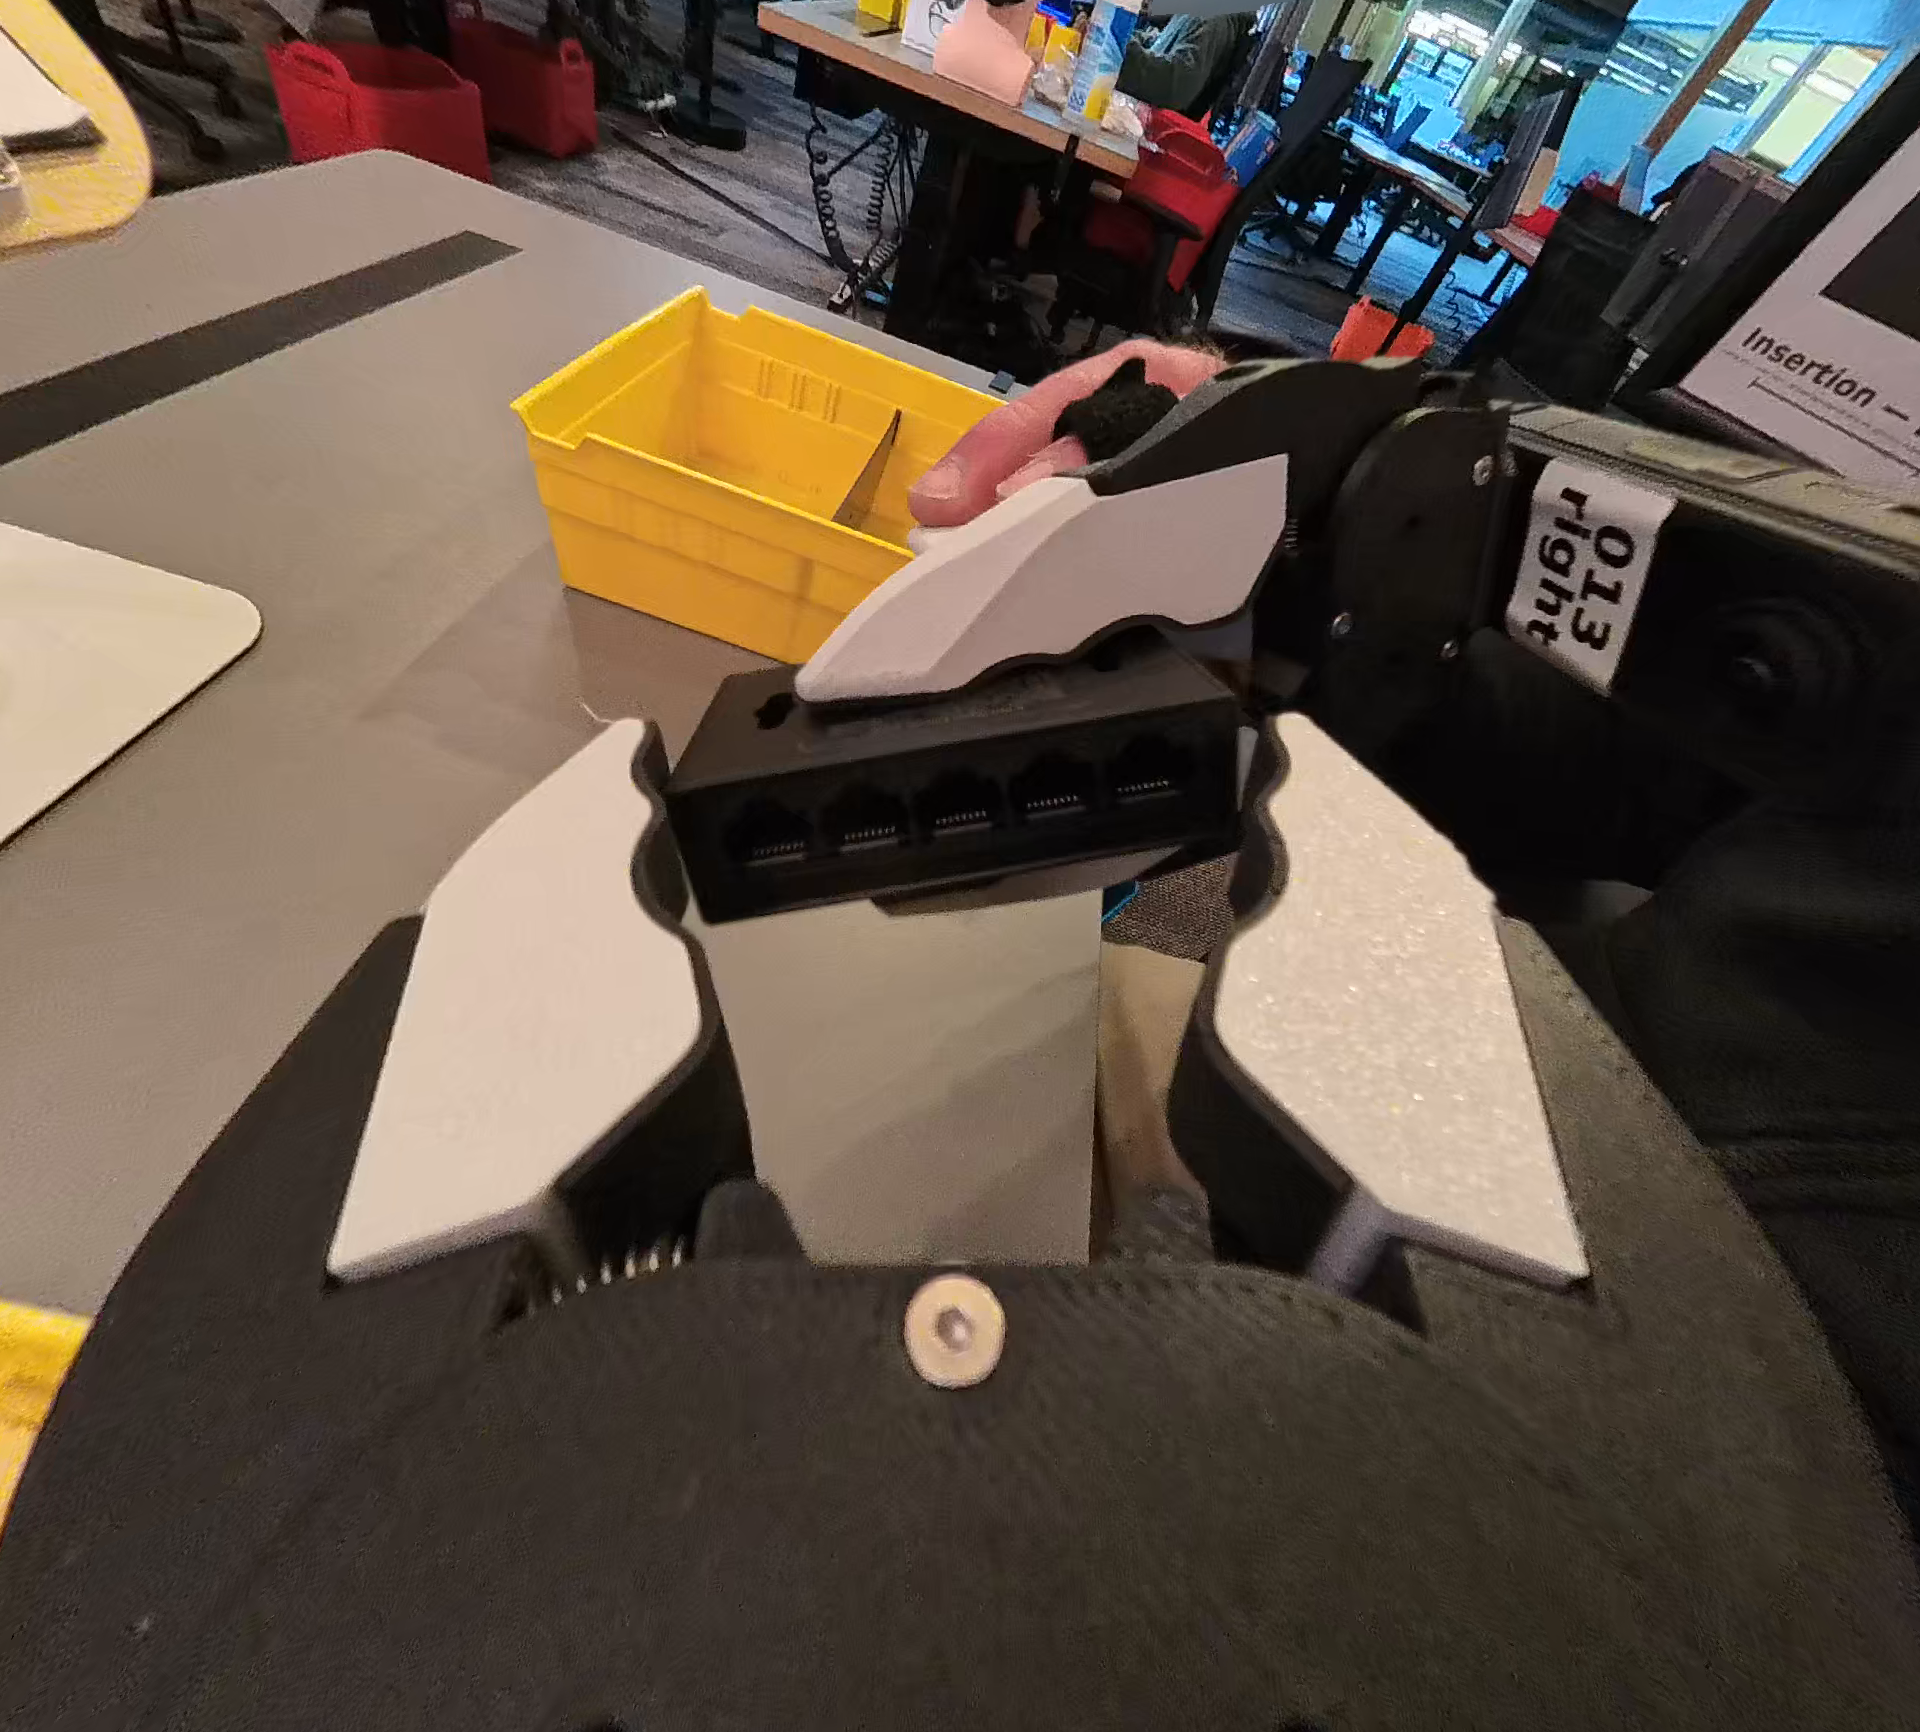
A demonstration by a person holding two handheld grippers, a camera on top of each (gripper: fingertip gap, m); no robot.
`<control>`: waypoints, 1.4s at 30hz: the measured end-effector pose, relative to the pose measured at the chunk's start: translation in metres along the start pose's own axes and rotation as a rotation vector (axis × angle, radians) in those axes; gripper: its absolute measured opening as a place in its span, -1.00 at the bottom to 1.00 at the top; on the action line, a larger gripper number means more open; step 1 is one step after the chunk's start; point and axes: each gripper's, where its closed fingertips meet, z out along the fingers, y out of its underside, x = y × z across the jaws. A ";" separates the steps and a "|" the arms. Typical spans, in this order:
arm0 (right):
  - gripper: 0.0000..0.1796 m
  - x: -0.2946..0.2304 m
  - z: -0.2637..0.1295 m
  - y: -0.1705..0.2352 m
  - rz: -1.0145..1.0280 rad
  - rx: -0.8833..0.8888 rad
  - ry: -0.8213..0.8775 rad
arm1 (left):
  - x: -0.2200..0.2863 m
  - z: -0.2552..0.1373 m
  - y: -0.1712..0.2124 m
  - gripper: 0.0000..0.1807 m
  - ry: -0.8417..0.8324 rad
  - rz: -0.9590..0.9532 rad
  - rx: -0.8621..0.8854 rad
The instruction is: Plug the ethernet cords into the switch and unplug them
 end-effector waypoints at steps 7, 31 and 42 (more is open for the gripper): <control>-0.57 0.000 0.002 0.015 0.040 -0.032 -0.013 | -0.041 -0.071 0.021 -0.10 -0.239 0.136 -0.227; -0.56 -0.019 0.015 0.024 0.119 -0.032 -0.098 | -0.086 -0.117 0.169 -0.79 -0.422 -0.340 -0.541; -0.56 0.008 0.001 0.037 0.233 -0.024 -0.040 | 0.000 -0.094 0.047 -0.83 0.017 -0.157 -0.220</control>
